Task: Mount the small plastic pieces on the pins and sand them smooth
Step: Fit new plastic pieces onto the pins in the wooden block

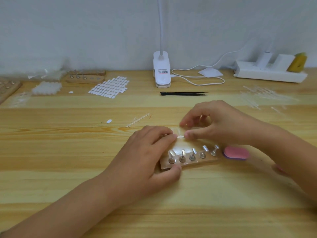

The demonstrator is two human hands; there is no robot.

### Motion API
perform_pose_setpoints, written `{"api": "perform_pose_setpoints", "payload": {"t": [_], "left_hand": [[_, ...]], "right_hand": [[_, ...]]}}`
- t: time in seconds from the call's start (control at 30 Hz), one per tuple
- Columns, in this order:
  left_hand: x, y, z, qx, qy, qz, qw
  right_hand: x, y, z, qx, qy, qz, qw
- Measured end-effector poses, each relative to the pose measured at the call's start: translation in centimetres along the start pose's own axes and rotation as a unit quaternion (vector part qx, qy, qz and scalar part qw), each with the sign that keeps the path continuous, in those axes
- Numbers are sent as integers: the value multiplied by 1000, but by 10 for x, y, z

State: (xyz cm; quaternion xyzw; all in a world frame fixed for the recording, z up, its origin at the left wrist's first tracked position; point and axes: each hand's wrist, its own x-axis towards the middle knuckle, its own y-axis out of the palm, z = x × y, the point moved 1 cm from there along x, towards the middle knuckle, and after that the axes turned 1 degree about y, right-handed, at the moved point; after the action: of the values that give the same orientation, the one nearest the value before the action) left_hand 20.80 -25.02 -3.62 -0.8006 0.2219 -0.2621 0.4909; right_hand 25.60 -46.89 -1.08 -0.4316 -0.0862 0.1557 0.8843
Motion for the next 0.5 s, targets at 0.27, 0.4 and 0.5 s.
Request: {"api": "perform_pose_setpoints", "payload": {"t": [0.27, 0.4, 0.5], "left_hand": [[0, 0, -1, 24, -3, 8, 1000], [1, -1, 0, 19, -4, 5, 1000], [1, -1, 0, 20, -4, 5, 1000]], "right_hand": [[1, 6, 7, 20, -33, -26, 999], [-2, 8, 10, 15, -52, -1, 999], [-2, 6, 10, 5, -50, 13, 999]]}}
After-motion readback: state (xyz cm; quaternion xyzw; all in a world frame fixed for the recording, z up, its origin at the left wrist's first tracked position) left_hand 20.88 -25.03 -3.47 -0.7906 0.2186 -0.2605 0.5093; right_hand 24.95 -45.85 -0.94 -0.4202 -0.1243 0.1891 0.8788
